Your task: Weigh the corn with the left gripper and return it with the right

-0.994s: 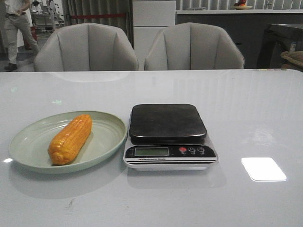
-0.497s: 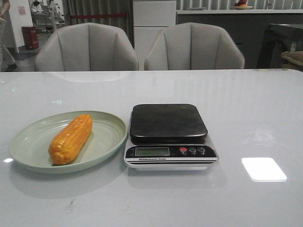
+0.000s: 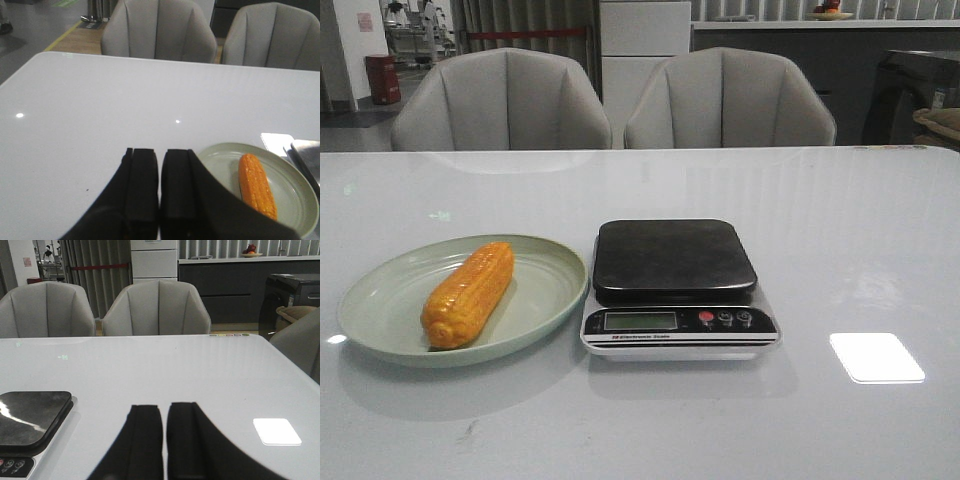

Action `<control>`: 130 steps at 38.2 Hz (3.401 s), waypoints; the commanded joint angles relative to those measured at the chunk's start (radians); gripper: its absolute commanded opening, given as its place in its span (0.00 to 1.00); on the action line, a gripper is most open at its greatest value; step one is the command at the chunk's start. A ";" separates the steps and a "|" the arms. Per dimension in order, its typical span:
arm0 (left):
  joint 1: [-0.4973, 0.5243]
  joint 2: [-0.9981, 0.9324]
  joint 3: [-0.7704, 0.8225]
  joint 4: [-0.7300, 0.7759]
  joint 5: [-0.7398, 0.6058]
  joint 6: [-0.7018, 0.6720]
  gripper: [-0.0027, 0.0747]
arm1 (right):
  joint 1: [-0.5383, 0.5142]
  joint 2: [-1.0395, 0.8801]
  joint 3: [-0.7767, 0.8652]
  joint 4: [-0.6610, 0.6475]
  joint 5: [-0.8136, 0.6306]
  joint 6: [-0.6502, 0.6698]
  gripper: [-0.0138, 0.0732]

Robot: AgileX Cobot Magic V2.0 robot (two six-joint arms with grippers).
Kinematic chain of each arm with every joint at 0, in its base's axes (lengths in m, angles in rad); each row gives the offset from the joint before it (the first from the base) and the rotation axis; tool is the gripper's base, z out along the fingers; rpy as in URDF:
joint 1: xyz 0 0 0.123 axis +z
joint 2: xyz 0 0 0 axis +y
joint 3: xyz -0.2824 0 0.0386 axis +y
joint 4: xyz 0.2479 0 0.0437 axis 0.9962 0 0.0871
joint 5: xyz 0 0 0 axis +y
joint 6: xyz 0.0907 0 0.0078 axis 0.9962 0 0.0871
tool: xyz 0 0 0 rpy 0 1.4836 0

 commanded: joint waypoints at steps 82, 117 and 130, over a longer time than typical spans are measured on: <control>-0.441 1.501 -0.658 -0.157 0.053 -0.005 0.48 | -0.007 -0.019 0.011 -0.012 -0.083 -0.006 0.38; -0.664 1.622 -0.997 -0.338 0.037 -0.005 0.20 | -0.007 -0.019 0.011 -0.012 -0.083 -0.006 0.38; -0.670 1.658 -1.032 -0.346 0.012 -0.011 0.64 | -0.007 -0.019 0.011 -0.012 -0.083 -0.006 0.38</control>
